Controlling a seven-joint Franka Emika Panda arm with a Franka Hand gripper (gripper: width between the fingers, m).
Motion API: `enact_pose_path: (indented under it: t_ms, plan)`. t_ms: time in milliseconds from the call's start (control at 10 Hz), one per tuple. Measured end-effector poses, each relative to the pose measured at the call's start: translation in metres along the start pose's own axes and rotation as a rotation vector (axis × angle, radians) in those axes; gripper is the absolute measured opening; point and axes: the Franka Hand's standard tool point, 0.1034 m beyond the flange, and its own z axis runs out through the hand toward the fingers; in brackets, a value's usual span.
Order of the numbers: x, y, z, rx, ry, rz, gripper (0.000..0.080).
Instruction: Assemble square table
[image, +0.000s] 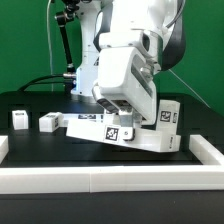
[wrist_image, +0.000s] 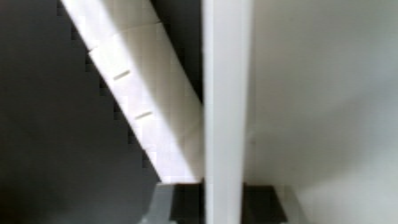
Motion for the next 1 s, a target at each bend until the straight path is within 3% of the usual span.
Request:
enact_pose_path:
  t_ms: [200,400,700,800,1000]
  plan:
    - [0.005,0.0,-0.001,-0.009,0.013,-0.086,0.0078]
    - [0.028,-0.001,-0.001,-0.029,0.05,-0.223,0.0082]
    - [0.061,0.0,0.001,-0.038,0.073,-0.273,0.0084]
    - [0.071,0.0,0.002,-0.03,0.071,-0.286,0.0084]
    - [0.068,0.002,0.002,-0.033,0.071,-0.274,0.0084]
